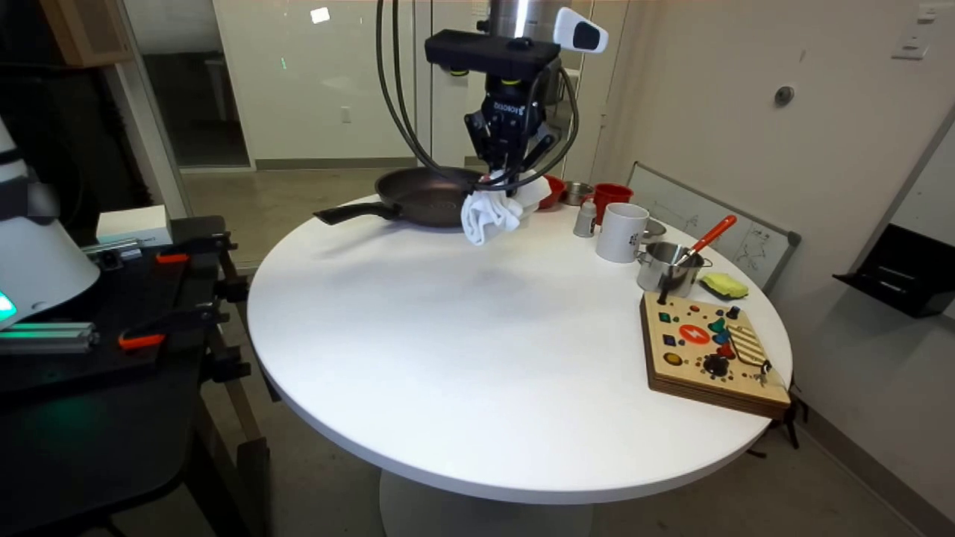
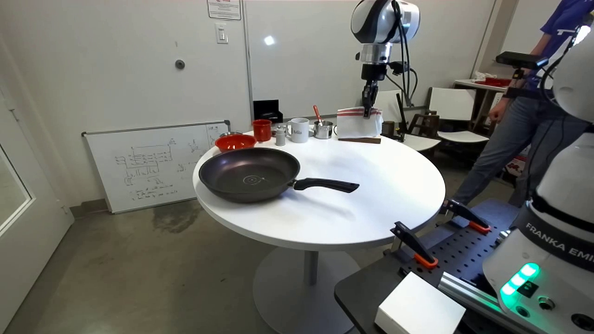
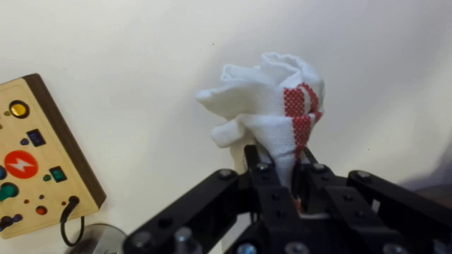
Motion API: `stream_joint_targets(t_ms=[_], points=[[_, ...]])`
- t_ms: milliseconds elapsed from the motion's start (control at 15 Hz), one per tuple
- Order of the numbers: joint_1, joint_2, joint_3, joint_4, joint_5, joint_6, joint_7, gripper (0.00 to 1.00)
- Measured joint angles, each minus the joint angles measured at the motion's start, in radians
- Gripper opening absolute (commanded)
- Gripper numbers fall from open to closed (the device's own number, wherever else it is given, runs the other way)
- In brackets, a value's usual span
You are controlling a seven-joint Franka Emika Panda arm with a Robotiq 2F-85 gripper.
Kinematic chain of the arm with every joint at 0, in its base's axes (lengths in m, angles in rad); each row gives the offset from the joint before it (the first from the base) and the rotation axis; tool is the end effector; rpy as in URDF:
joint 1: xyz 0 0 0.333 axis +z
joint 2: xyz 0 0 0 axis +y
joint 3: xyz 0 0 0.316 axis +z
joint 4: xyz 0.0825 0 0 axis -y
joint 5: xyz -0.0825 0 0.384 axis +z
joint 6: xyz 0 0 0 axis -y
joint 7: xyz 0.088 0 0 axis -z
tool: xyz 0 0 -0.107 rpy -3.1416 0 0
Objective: Straighten the white towel
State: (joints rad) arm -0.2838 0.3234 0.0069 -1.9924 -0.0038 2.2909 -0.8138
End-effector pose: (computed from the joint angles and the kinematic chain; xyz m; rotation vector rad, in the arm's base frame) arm 0.5792 -0.1648 0.2975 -3.0161 -0.8333 0.0338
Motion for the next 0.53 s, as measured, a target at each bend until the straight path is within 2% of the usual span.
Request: stream_joint_targets(t_ms=[533], points=[[0.03, -0.014, -0.003, -0.039, 0.001, -0.109, -0.001, 0.06]])
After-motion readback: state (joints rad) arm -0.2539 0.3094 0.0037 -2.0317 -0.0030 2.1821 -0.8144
